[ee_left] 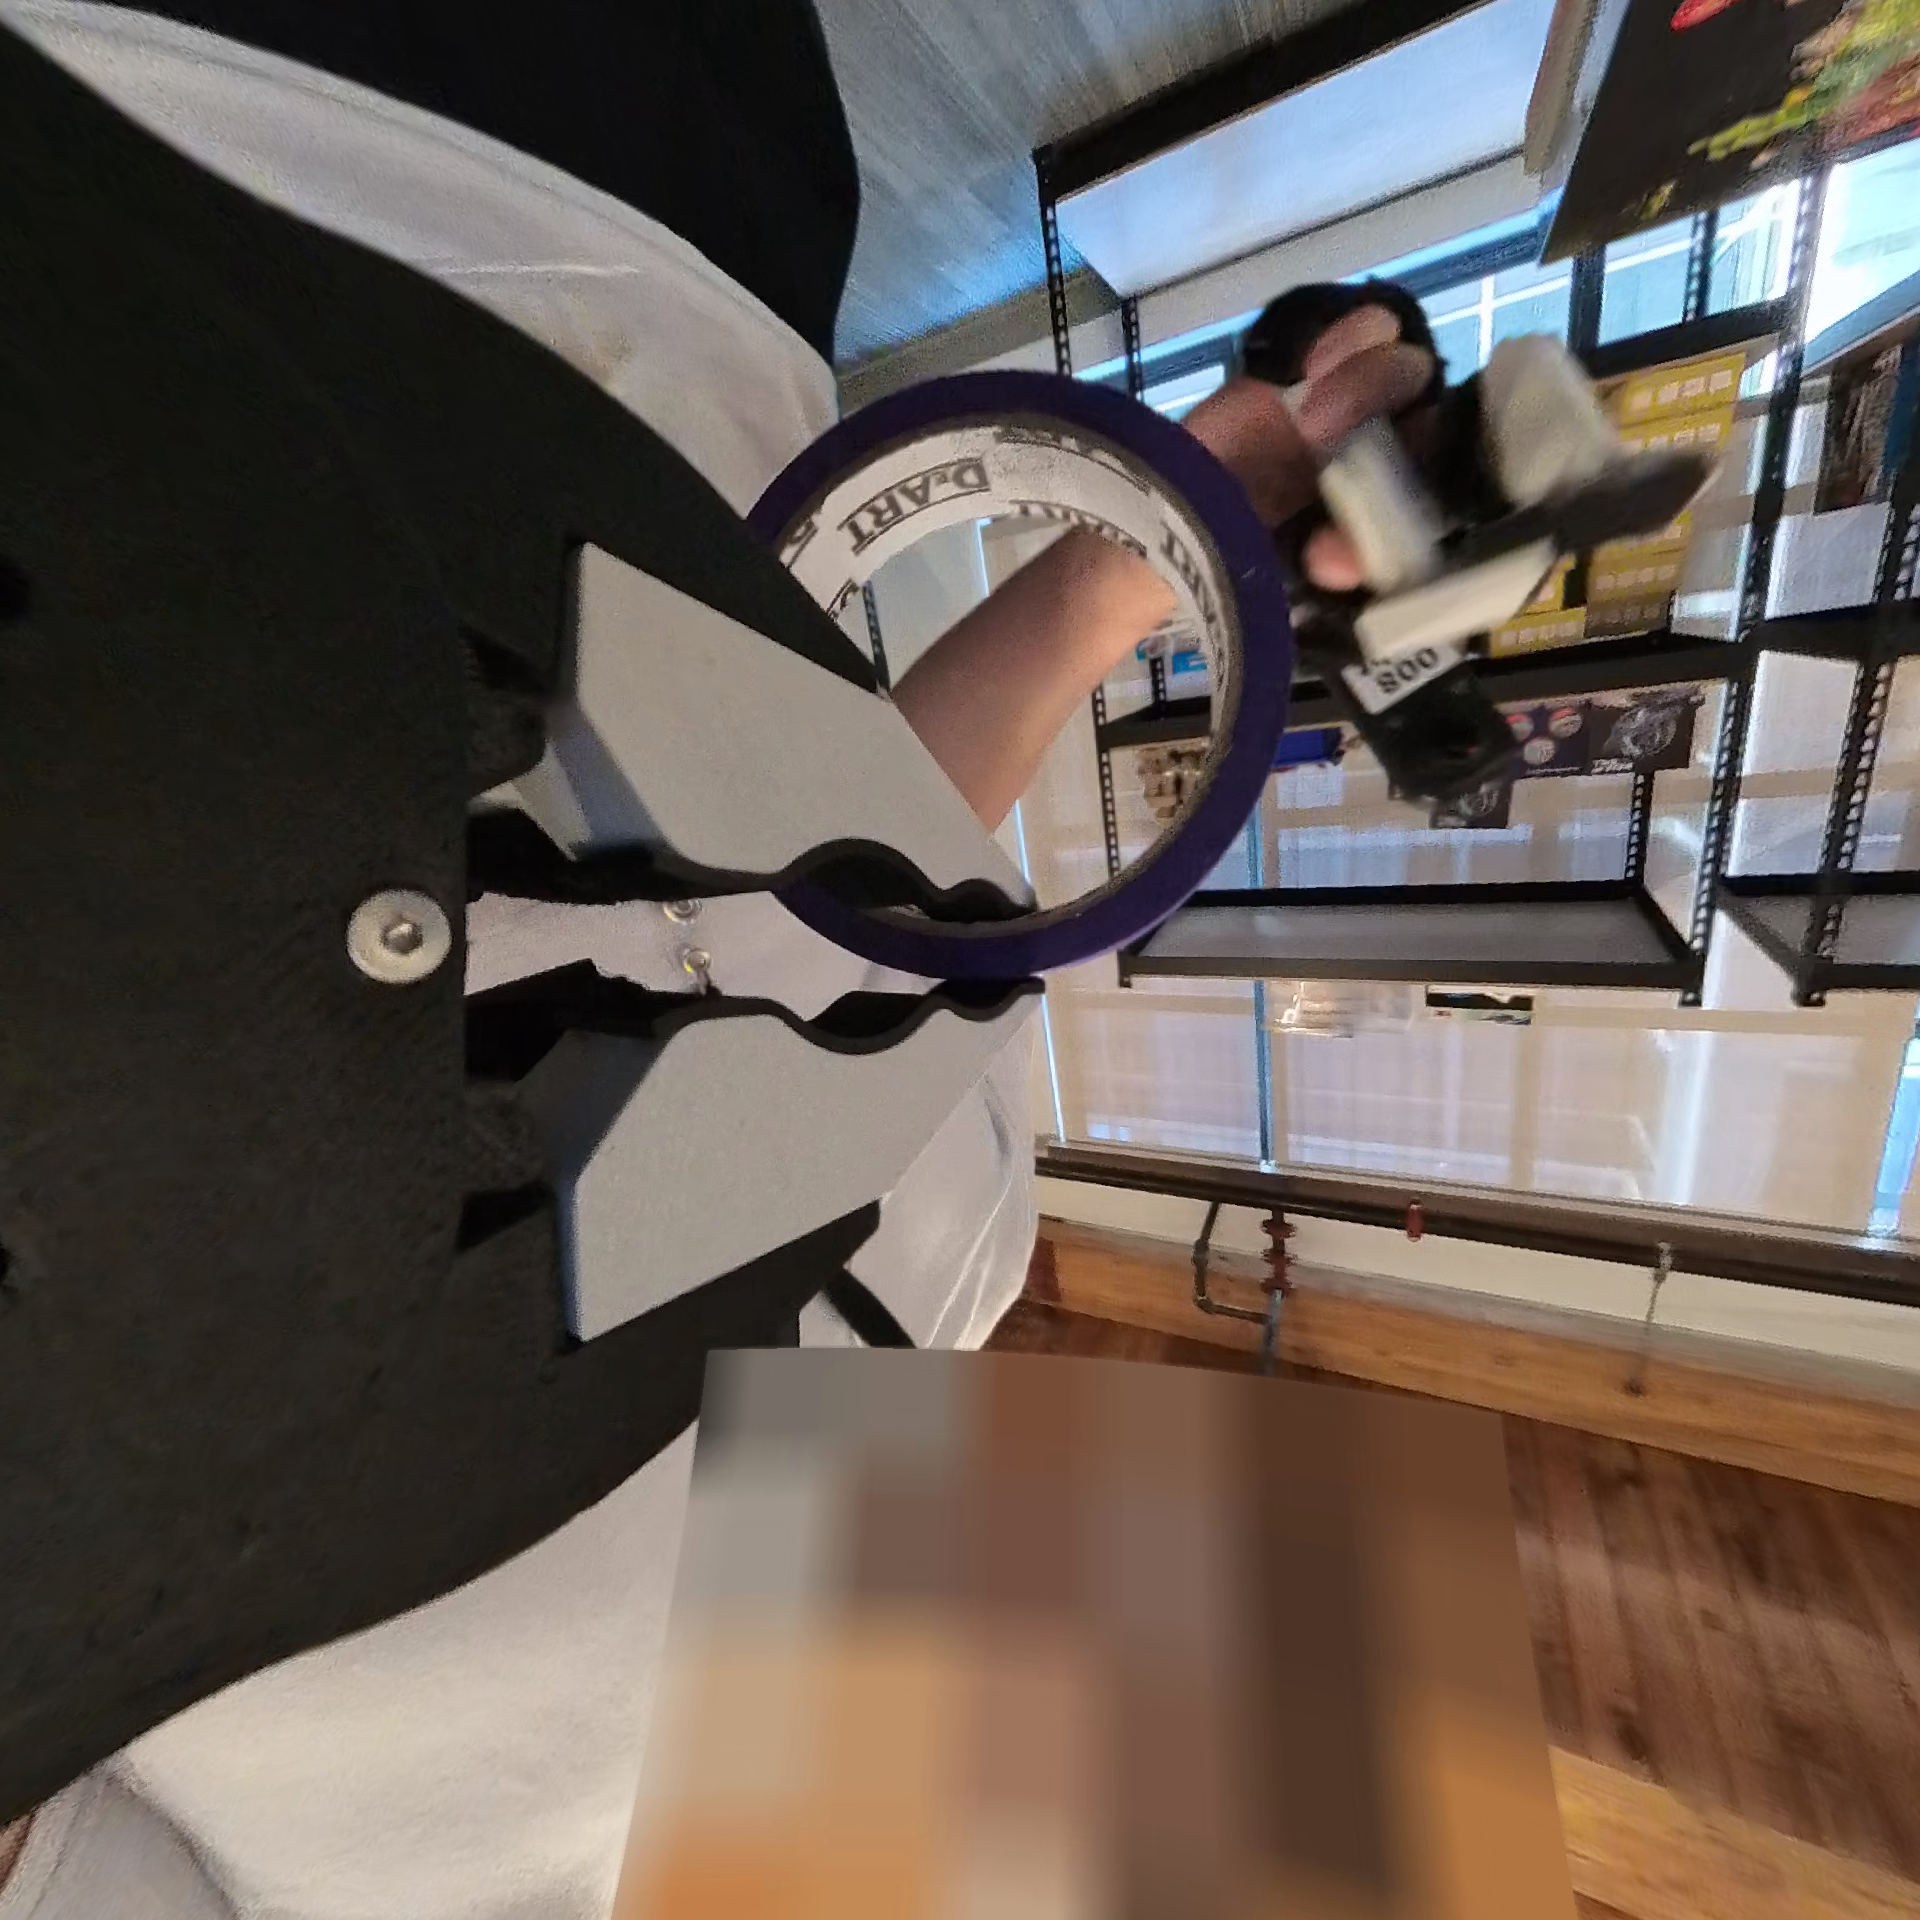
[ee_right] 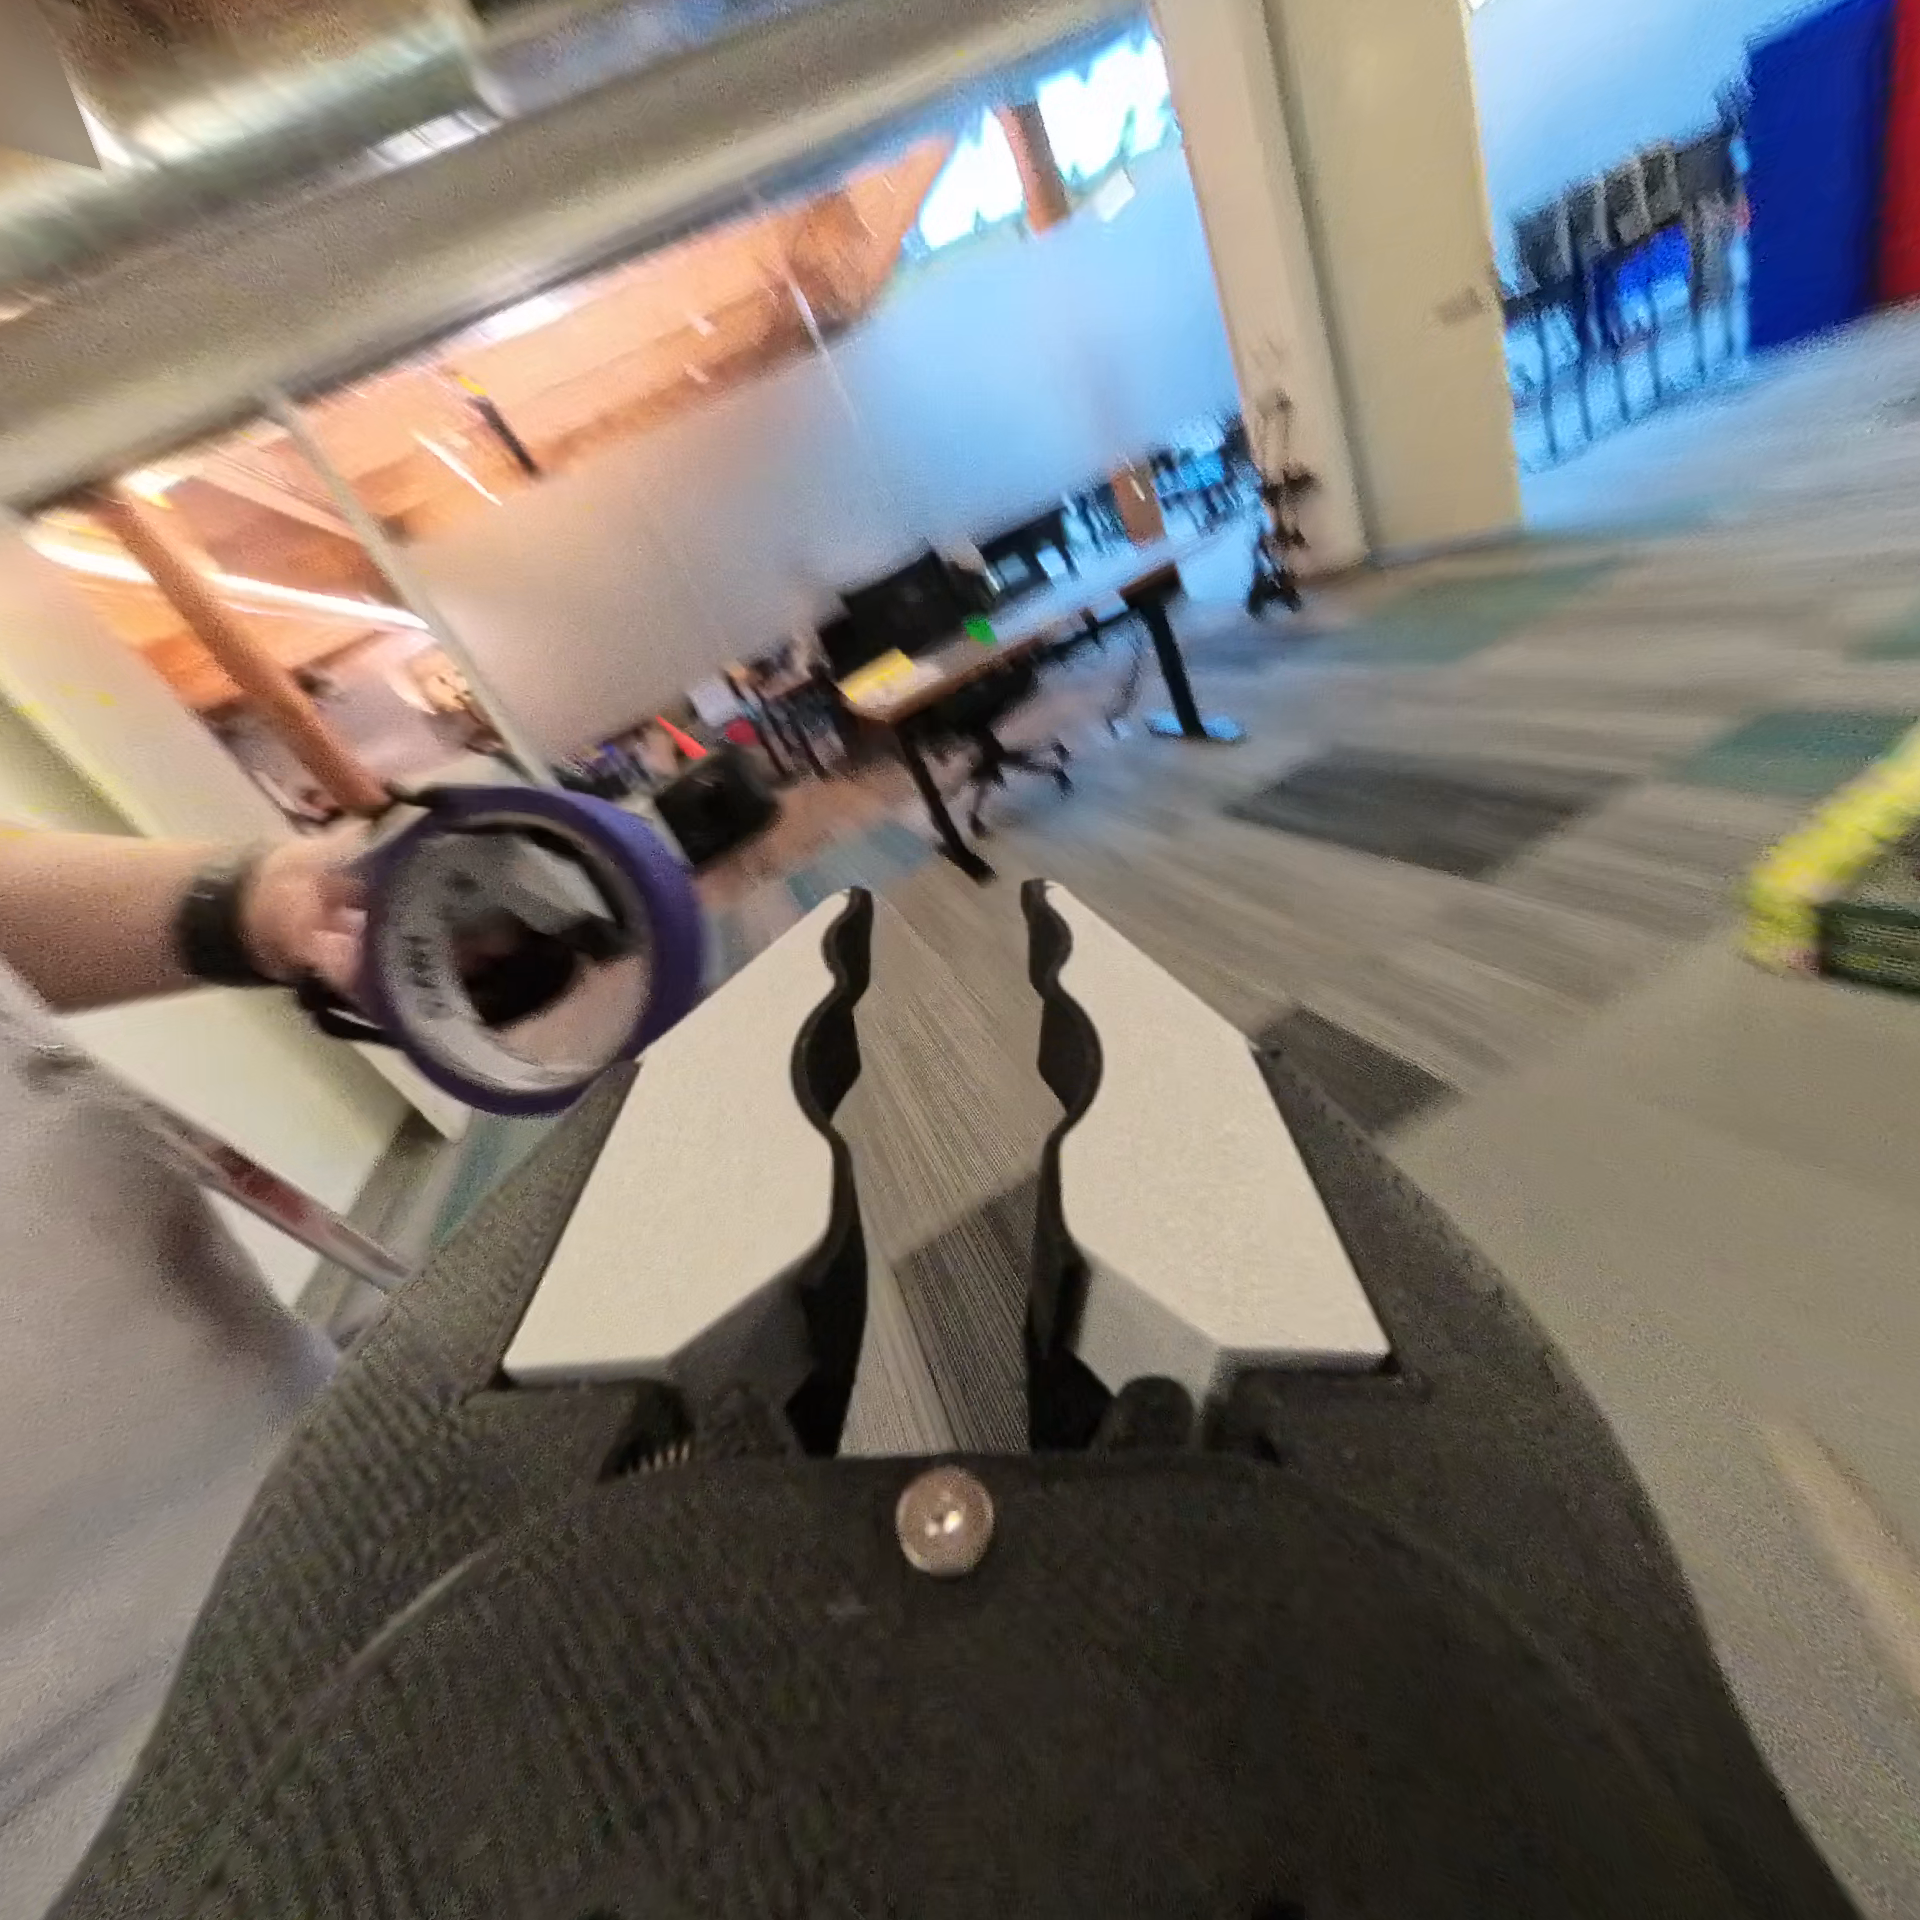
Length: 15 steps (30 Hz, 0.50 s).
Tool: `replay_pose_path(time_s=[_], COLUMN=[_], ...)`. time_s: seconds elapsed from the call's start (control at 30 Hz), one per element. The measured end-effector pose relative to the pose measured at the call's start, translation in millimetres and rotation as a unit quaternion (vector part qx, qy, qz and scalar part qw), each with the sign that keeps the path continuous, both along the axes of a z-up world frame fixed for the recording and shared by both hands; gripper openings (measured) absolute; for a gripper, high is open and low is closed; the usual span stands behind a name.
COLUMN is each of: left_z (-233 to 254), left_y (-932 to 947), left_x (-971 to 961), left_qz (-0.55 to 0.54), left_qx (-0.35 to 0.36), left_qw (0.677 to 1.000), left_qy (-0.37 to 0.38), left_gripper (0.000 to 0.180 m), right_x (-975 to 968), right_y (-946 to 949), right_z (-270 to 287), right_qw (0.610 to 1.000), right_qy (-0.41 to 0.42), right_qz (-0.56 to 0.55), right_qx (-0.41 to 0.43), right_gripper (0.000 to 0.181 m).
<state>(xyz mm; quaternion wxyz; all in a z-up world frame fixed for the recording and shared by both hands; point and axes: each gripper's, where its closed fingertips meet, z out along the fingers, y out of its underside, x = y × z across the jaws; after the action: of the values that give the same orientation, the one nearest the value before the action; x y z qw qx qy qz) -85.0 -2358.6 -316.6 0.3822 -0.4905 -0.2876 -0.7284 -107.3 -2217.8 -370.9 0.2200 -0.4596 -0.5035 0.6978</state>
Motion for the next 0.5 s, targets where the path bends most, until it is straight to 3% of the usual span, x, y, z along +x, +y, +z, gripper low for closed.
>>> replay_pose_path(time_s=[0.07, 0.13, 0.3, 0.37, 0.5], left_z=[-10, -7, -9, -10, -5], left_y=[13, 22, 30, 29, 18], left_x=[-10, -22, -51, -63, -90], left_qz=[0.007, 0.022, 0.033, 0.034, 0.035], left_qx=[-0.023, -0.019, -0.032, -0.041, -0.037], left_qw=[1.0, 0.999, 0.999, 0.998, 0.999], left_qy=[-0.006, -0.015, -0.016, -0.018, -0.01], left_gripper=[0.007, 0.007, 0.007, 0.007, 0.007], right_x=[-2, 17, 41, 54, 46], right_y=[58, 127, 186, 187, 177], right_z=[-61, -135, -238, -272, -285], right_qw=[0.985, 0.934, 0.807, 0.76, 0.769], right_qy=[-0.128, -0.249, -0.413, -0.485, -0.525], right_qz=[-0.032, -0.089, -0.058, -0.022, -0.027], right_qx=[0.115, 0.24, 0.417, 0.433, 0.363], right_gripper=[0.031, 0.031, 0.031, 0.029, 0.03])
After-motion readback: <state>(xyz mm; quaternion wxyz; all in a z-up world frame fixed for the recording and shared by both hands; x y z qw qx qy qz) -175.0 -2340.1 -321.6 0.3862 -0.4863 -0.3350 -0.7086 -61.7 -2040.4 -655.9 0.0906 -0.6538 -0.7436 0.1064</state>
